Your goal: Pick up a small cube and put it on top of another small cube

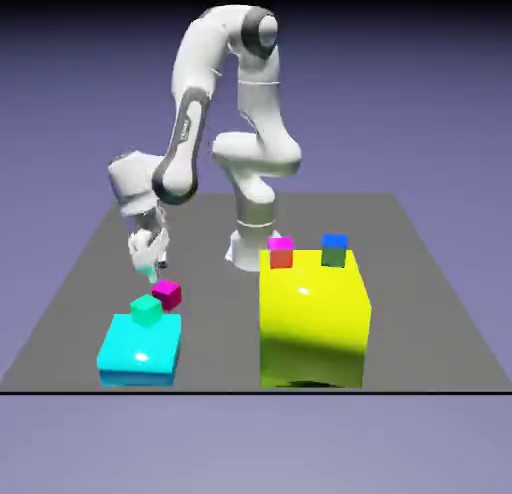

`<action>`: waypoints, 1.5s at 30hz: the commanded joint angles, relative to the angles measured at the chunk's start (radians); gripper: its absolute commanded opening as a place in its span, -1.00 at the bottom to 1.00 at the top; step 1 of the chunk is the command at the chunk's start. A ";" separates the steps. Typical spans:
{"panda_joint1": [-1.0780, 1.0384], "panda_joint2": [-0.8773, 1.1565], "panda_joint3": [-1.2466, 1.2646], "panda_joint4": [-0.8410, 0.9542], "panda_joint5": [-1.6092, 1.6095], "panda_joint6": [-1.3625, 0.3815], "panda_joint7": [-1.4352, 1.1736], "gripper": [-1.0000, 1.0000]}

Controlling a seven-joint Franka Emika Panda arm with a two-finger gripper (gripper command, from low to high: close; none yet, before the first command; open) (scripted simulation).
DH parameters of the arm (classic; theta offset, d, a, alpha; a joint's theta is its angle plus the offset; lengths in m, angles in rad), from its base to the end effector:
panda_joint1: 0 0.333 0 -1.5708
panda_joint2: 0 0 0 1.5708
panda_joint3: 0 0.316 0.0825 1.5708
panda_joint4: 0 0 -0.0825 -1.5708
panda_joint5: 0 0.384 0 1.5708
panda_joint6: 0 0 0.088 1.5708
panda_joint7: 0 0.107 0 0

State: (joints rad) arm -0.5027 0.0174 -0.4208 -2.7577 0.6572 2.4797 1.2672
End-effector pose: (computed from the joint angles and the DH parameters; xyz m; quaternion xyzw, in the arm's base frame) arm 0.2116 -0.2853 0.1909 -0.1787 0.9617 0.1622 0.1298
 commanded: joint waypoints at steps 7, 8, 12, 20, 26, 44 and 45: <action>-0.043 0.171 0.076 0.036 0.239 0.040 -0.139 0.00; -0.046 0.201 0.093 0.042 0.283 0.052 -0.170 0.00; -0.051 0.261 0.129 0.056 0.368 0.075 -0.232 -1.00; -0.030 0.020 -0.014 0.002 0.022 -0.019 0.018 -1.00; 0.033 -0.100 0.167 0.107 -0.048 -0.231 0.106 -1.00; 0.219 -0.372 0.665 0.233 -0.179 -0.591 0.302 -1.00; 0.219 -0.372 0.666 0.230 -0.178 -0.587 0.301 -1.00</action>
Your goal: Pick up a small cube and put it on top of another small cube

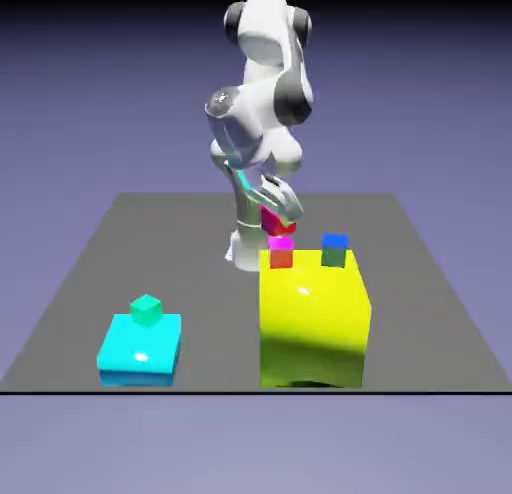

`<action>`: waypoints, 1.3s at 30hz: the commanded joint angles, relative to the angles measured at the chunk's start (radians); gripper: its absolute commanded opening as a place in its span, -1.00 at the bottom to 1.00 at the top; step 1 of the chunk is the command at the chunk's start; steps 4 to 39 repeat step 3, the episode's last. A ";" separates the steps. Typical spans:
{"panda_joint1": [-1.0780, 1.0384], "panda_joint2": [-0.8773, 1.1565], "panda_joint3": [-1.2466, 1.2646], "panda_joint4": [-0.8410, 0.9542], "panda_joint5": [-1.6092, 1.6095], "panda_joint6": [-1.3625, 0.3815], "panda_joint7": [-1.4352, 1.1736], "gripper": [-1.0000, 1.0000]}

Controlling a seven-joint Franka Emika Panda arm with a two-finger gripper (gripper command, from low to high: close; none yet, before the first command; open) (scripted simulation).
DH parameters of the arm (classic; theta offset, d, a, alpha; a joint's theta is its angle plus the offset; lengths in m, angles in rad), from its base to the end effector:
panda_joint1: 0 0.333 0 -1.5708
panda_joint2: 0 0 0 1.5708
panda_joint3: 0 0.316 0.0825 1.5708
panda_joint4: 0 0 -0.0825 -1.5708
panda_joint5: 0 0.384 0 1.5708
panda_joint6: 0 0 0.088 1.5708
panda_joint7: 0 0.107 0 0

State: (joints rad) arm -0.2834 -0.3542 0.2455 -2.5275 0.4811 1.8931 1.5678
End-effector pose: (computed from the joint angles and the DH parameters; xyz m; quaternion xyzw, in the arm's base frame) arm 0.3926 0.0177 0.3812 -0.5861 0.7801 0.2167 0.0317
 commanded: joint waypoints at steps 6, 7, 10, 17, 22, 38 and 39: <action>-0.007 -0.008 -0.010 0.035 -0.014 -0.044 0.007 1.00; -0.007 -0.008 -0.010 0.035 -0.014 -0.044 0.007 1.00; -0.007 -0.008 -0.010 0.035 -0.014 -0.044 0.007 1.00; -0.007 -0.008 -0.010 0.035 -0.014 -0.044 0.007 1.00; -0.007 -0.008 -0.010 0.035 -0.014 -0.044 0.007 1.00; -0.007 -0.008 -0.010 0.035 -0.014 -0.044 0.007 1.00; -0.007 -0.008 -0.010 0.035 -0.014 -0.044 0.007 1.00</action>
